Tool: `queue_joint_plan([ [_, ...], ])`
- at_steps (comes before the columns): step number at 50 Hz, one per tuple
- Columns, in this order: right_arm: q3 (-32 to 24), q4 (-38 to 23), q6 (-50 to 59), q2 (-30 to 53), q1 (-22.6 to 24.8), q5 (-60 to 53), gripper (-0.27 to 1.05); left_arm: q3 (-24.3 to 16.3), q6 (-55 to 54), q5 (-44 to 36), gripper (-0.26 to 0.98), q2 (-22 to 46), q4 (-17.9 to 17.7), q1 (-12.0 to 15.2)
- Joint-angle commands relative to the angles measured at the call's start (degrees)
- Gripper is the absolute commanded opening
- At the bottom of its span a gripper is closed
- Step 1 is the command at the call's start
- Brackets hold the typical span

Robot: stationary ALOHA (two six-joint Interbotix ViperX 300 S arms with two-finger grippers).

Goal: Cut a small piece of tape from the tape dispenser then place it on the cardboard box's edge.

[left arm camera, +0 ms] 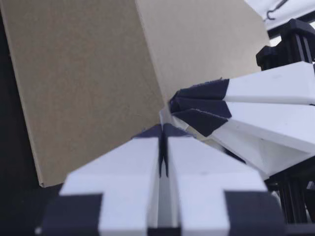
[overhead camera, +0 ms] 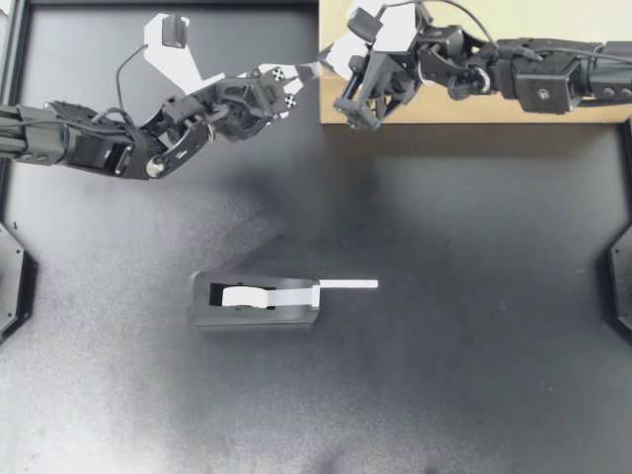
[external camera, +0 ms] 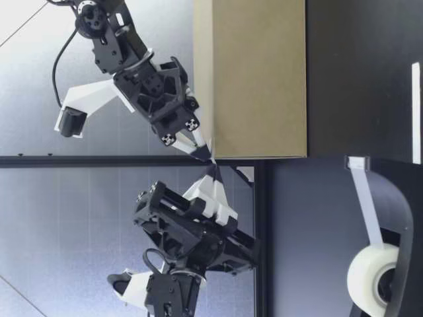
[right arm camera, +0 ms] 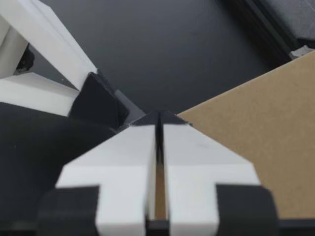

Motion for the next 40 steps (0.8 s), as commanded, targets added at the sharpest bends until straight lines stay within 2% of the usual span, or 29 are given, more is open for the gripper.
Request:
queue_joint_plan([
  [1,-1.14,0.00,0.00,-0.53,-0.97,-0.09,-0.06,-0.53,0.62,-0.35,-0.12,-1.32,0.44,0.18],
  [11,-1.14,0.00,0.00,-0.62,-0.97,-0.09,-0.06,-0.35,1.85,-0.26,-0.03,-1.85,0.88,0.18],
  [22,-1.14,0.00,0.00,-0.62,-0.97,-0.09,-0.06,-0.09,1.85,-0.35,0.33,-2.11,1.23,0.18],
  [24,-1.14,0.00,0.00,-0.62,-0.97,-0.09,-0.06,0.00,1.85,-0.26,0.36,-2.20,1.23,0.18],
  [33,-1.32,-0.09,0.18,-2.20,-0.97,-0.44,-0.06,1.49,2.37,-0.35,0.34,-3.43,2.02,-0.88],
  [40,-0.97,0.00,0.44,-6.59,0.26,0.09,-0.06,3.87,6.77,-0.44,0.33,-6.86,2.72,-3.52],
])
